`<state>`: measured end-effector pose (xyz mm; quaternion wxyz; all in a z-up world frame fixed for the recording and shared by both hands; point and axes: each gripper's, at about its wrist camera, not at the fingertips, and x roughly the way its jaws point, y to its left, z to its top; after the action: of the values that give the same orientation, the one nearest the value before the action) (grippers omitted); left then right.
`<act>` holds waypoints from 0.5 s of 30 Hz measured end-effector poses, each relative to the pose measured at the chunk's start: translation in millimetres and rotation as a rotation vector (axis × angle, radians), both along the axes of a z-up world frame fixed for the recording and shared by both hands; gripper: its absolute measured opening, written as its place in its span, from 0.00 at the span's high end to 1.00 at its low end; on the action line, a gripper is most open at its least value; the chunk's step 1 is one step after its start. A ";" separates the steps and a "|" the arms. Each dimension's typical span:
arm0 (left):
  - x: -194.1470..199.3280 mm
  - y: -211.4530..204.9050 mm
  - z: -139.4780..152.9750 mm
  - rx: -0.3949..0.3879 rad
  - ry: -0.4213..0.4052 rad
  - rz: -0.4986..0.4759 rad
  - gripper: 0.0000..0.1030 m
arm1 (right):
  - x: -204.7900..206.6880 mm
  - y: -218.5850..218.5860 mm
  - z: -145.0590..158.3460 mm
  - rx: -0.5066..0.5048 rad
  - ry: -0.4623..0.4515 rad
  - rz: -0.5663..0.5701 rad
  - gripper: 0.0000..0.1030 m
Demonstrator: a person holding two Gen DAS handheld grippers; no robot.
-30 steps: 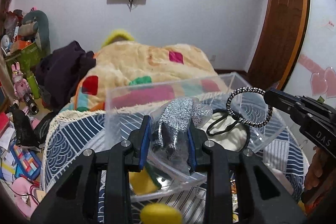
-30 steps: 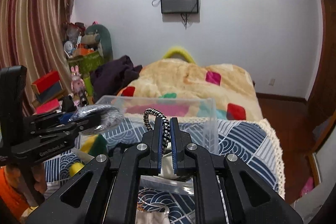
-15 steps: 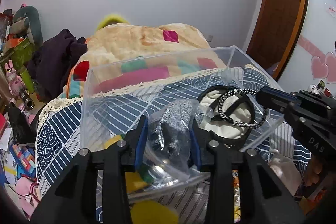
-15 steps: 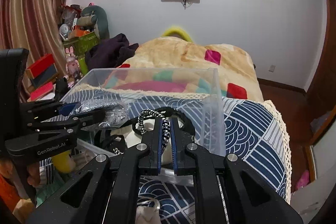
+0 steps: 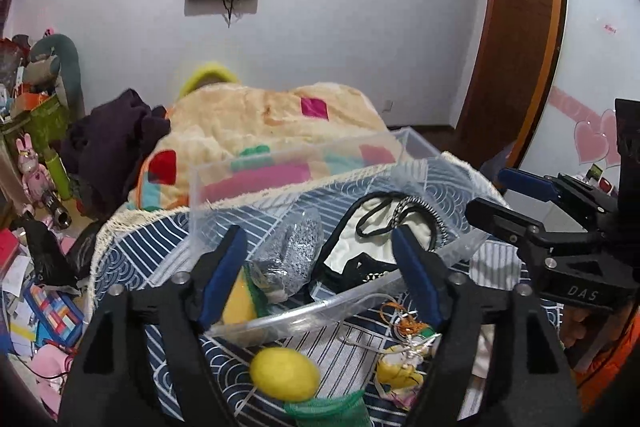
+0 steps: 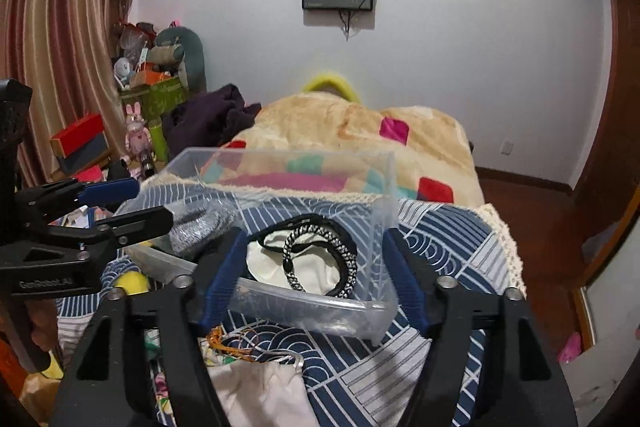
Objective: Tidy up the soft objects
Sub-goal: 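Release the pouch and bracelet into the clear box with both tools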
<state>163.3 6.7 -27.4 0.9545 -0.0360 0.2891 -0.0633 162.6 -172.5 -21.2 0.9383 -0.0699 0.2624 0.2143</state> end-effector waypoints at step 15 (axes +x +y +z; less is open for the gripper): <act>-47.7 22.0 -8.3 -0.021 -0.005 0.051 0.06 | -36.3 -4.5 -8.1 -0.002 -0.019 0.016 0.11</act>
<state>115.5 28.7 -35.8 0.9561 -0.0533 0.2849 -0.0421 126.3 -177.1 -29.3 0.9390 -0.0747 0.2531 0.2207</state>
